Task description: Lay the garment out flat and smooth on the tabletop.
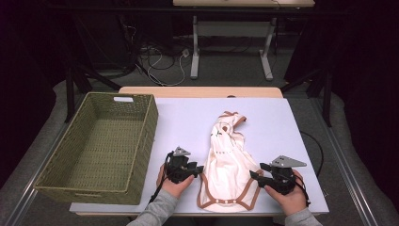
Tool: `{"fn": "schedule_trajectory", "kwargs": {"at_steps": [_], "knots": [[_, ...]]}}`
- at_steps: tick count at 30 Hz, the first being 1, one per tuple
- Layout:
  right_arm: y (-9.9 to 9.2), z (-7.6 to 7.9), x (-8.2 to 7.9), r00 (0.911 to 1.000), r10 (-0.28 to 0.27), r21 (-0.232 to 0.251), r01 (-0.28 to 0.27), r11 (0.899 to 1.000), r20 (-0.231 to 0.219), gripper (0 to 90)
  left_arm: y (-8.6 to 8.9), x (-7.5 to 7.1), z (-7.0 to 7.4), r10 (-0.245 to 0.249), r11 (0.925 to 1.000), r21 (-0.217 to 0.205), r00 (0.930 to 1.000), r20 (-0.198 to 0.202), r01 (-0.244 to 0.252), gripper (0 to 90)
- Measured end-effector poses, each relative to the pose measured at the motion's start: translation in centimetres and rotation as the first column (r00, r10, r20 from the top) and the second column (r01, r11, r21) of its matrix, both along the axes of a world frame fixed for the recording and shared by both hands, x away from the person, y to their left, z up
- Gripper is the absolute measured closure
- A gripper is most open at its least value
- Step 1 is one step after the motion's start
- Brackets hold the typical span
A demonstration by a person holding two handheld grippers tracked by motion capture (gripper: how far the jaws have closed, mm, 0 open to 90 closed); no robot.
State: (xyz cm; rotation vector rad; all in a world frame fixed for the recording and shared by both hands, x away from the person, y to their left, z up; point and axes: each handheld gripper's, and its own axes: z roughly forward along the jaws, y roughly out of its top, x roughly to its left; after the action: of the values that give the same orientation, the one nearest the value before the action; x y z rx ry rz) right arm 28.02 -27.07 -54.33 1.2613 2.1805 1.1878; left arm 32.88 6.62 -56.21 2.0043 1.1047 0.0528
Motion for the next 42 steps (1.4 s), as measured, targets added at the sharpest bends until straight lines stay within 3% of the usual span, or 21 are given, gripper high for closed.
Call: {"fn": "schedule_trajectory", "kwargs": {"at_steps": [9,13,21,24,29,35,42], "knots": [[-0.7,-0.2,0.4,0.9994,-0.033,-0.007,0.033,0.999,-0.015,49.5,-0.5,-0.2,-0.1,-0.015,0.9999,-0.004,0.9998,-0.012,0.015,71.1],[-1.0,-0.6,0.8,0.9971,-0.062,-0.014,0.062,0.998,-0.044,53.3,-0.8,-0.2,-0.1,-0.017,0.9999,-0.001,0.9998,-0.012,0.017,71.6],[-1.2,-1.3,2.2,0.9916,-0.072,-0.05,0.067,0.997,-0.108,62.0,-1.0,-0.3,-0.2,-0.01,0.9999,0.006,0.9999,-0.014,0.01,78.3],[-1.0,-1.5,2.4,0.9919,-0.064,-0.077,0.056,0.995,-0.109,69.9,-1.0,-0.3,-0.1,-0.016,0.9998,0.014,0.9998,-0.016,0.016,80.8],[-0.9,-1.3,2.3,0.9901,-0.031,-0.065,0.023,0.998,-0.137,86.4,-1.2,-0.4,0.2,-0.032,0.9988,0.035,0.9993,-0.017,0.033,86.3],[-1.1,-1.0,2.1,0.989,-0.015,-0.066,0.005,0.998,-0.147,87.7,-0.8,-0.6,0.7,-0.028,0.9988,0.04,0.9994,-0.02,0.029,88.3],[-1.4,-0.4,1.7,0.992,-0.014,-0.068,0.005,0.998,-0.126,88.0,0.6,-1.1,1.6,-0.01,0.9989,0.045,0.9999,-0.002,0.01,88.4]]}}
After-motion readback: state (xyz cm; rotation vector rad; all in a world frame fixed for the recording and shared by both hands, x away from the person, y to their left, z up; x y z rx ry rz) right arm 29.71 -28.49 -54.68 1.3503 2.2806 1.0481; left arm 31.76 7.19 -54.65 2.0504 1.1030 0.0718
